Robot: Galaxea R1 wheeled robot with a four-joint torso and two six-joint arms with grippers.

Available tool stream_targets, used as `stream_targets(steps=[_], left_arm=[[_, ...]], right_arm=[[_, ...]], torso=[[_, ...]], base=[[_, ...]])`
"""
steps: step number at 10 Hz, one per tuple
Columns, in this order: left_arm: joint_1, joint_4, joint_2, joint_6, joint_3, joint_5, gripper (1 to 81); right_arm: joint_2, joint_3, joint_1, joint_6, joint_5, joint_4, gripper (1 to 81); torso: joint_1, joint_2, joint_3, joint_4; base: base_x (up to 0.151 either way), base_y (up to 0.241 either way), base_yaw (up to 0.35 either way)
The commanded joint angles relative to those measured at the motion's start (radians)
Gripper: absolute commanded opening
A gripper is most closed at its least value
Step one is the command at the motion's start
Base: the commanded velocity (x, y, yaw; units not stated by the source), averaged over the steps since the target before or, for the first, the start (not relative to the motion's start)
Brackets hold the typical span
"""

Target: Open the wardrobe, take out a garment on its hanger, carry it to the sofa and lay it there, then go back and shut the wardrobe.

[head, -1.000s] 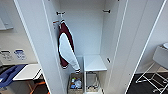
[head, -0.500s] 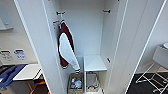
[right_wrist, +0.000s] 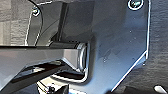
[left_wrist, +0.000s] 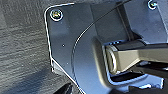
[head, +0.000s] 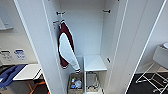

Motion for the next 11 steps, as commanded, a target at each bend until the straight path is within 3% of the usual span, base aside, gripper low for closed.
stream_targets(steps=[1, 4, 11], left_arm=[[-0.041, -0.013, -0.017, 0.014, 0.023, 0.050, 81.1], [-0.043, -0.014, -0.049, 0.013, 0.101, 0.041, 81.1], [-0.041, -0.013, -0.066, 0.013, 0.141, 0.043, 81.1]], right_arm=[[0.006, -0.014, 0.032, -0.003, -0.068, 0.000, 81.1], [0.006, -0.009, 0.031, -0.003, -0.065, -0.002, 81.1], [0.009, -0.009, 0.027, -0.003, -0.058, 0.001, 81.1]], torso=[[0.000, 0.000, 0.000, 0.000], [0.000, 0.000, 0.000, 0.000], [-0.001, -0.001, 0.000, 0.000]], base=[[0.000, 0.000, 0.000], [0.023, 0.000, 0.000], [0.091, 0.000, 0.000]])
